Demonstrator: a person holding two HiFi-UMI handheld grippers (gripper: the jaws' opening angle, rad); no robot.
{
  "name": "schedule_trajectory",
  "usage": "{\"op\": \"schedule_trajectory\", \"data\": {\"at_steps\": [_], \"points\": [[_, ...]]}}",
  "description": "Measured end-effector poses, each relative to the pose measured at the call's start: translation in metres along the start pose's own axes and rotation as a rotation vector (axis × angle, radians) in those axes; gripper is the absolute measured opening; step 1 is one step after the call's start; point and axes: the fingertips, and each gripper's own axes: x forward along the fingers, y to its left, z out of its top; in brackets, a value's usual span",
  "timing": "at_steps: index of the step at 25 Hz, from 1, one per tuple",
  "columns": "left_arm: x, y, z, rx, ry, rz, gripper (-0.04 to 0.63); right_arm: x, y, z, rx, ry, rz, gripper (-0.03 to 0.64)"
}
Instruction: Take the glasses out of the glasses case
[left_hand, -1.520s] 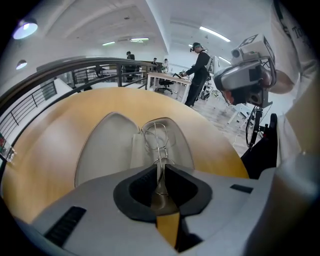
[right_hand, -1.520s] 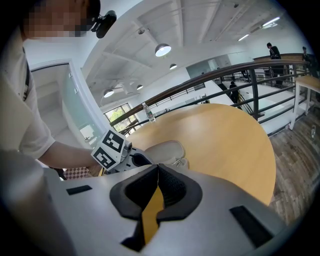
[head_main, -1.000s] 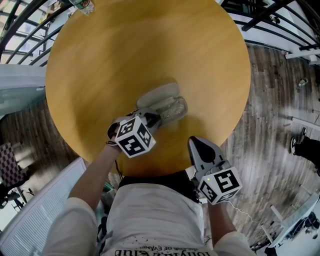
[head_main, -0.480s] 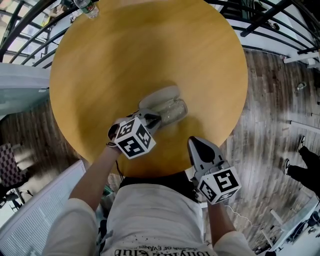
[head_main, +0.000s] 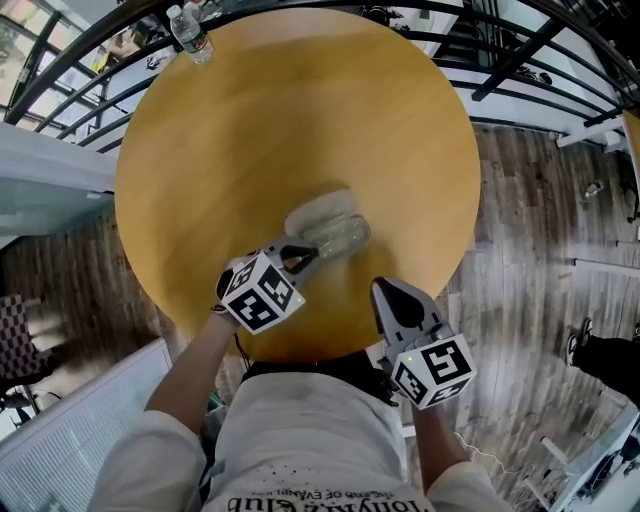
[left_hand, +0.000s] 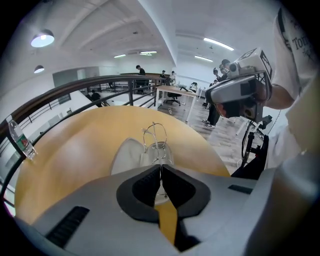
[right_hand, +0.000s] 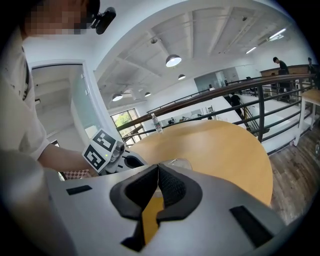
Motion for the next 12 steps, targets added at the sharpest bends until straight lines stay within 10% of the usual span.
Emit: {"op": "schedule_trajectory", "data": {"at_steps": [12], "points": [[-0.061, -0.022, 0.029, -0.097, -0.192, 0.092, 0.035, -0.028, 0.028, 0.027, -0.082, -0.038, 0.006, 0.025]]}}
